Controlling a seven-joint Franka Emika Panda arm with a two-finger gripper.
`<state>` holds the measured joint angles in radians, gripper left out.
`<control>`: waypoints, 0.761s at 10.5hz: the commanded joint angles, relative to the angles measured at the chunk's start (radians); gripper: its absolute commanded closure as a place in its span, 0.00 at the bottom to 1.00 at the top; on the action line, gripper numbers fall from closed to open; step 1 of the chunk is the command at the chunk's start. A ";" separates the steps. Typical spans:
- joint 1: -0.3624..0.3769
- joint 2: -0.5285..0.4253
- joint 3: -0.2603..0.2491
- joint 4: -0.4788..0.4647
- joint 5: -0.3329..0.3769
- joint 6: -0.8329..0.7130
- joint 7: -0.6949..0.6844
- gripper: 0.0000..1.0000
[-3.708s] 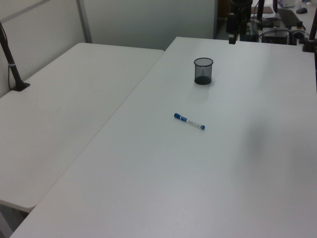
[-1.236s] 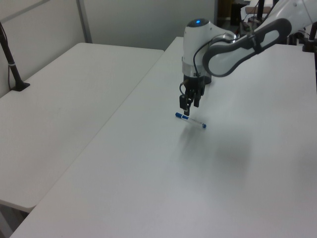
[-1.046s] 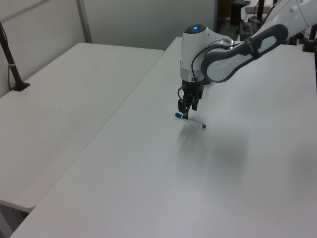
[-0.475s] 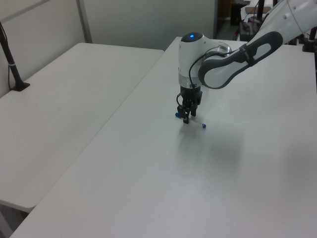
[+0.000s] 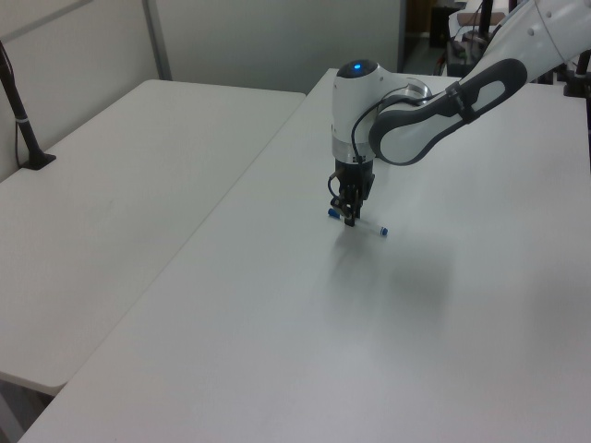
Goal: Insert the marker
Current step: 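Close the gripper around the marker's middle, then lift the marker and carry it over the black mesh cup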
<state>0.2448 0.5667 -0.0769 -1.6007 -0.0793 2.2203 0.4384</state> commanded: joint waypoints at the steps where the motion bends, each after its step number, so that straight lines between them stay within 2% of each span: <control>1: 0.010 0.007 -0.009 0.008 -0.014 0.013 0.019 0.84; 3: -0.004 -0.020 -0.024 0.053 -0.020 0.013 0.014 0.84; 6: -0.083 -0.088 -0.032 0.059 -0.072 0.019 0.016 0.84; 8: -0.165 -0.129 -0.032 0.058 -0.099 0.122 0.017 0.84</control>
<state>0.1515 0.4999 -0.1117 -1.5136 -0.1441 2.2512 0.4386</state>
